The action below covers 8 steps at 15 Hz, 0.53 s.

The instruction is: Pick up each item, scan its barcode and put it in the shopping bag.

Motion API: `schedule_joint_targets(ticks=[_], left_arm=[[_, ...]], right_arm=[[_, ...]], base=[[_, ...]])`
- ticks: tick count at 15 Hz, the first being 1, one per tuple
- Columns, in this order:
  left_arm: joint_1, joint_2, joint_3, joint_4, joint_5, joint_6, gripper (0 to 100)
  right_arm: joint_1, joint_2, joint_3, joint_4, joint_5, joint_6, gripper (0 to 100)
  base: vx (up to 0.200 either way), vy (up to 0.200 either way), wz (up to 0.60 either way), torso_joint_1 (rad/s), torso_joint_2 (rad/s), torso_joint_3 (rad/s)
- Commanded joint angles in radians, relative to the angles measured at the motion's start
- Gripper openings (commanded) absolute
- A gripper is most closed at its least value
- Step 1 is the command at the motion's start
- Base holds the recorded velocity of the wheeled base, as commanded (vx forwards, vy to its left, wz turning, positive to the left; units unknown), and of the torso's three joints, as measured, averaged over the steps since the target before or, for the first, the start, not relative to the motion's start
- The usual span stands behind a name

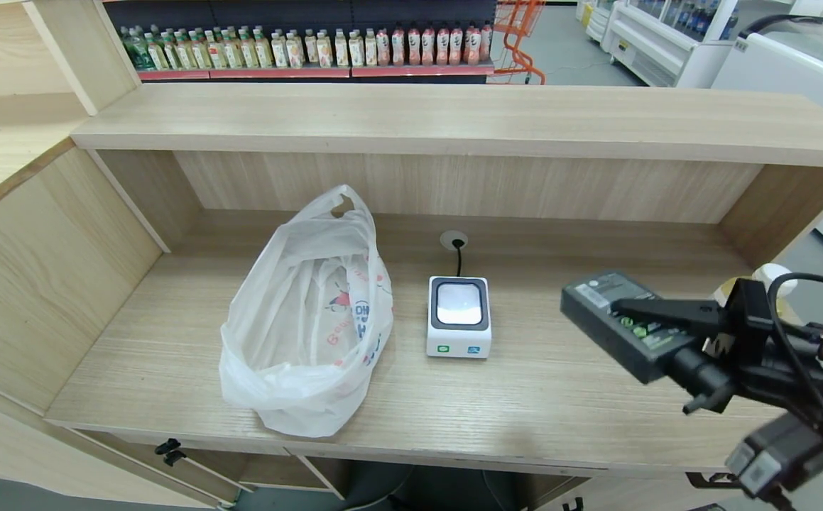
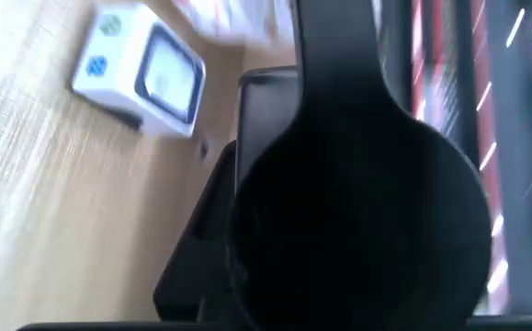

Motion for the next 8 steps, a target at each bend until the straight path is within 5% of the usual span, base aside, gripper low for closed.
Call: schedule_joint_targets(ticks=[1, 4, 8], left_arm=[[0.0, 0.0, 0.0, 0.0, 0.001, 0.0, 100], [0.0, 0.0, 0.0, 0.0, 0.001, 0.0, 100], [0.002, 0.0, 0.0, 0.0, 0.001, 0.0, 100]], right_arm=[[0.057, 0.038, -0.01, 0.096, 0.191, -0.269, 0], [0.154, 0.049, -0.017, 0.133, 0.255, -0.482, 0], [0.206, 0.071, -0.023, 0.142, 0.26, -0.571, 0]], base=[[0.0, 0.0, 0.0, 0.0, 0.0, 0.0], [0.0, 0.0, 0.0, 0.0, 0.0, 0.0], [0.0, 0.0, 0.0, 0.0, 0.0, 0.0]])
